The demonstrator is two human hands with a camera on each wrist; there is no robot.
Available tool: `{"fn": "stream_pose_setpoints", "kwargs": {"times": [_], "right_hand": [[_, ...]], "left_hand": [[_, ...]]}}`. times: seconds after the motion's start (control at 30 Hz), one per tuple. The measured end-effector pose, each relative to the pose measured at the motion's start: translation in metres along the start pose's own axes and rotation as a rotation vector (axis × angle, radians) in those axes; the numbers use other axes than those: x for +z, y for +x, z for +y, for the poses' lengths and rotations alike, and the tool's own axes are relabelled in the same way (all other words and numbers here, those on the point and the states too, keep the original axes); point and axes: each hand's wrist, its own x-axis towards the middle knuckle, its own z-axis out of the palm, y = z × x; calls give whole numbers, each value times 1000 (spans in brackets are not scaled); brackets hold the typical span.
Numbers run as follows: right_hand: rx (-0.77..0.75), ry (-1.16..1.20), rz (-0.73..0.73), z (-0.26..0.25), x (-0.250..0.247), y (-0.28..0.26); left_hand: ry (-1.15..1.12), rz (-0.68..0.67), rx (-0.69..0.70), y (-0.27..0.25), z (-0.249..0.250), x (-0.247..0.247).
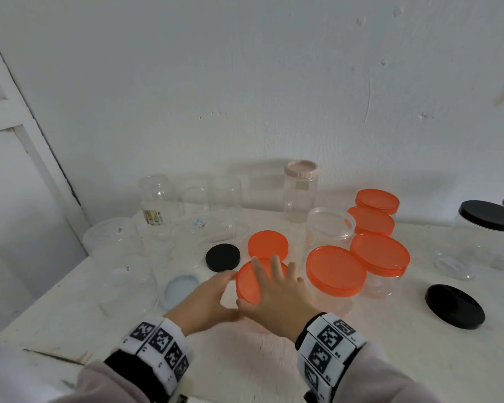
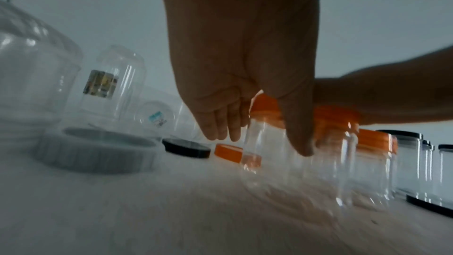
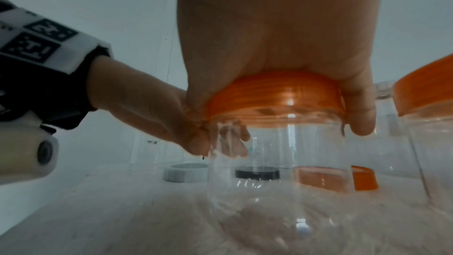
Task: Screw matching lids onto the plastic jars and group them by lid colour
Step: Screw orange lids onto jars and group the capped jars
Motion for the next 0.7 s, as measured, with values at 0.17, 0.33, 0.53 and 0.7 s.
{"fn": "stream_pose_setpoints", "kwargs": {"times": [0.17, 0.33, 0.53, 0.7], "right_hand": [[-4, 6, -9, 3, 4, 0], [-5, 14, -33, 5, 7, 2], [-21, 90, -74, 9, 7, 3], [15, 363, -85, 17, -14, 12]], "left_hand": [[158, 218, -36, -8, -24, -57], [265, 336, -219, -14, -70, -93], [305, 368, -312, -21, -99, -93], [365, 445, -287, -22, -103, -86]]}}
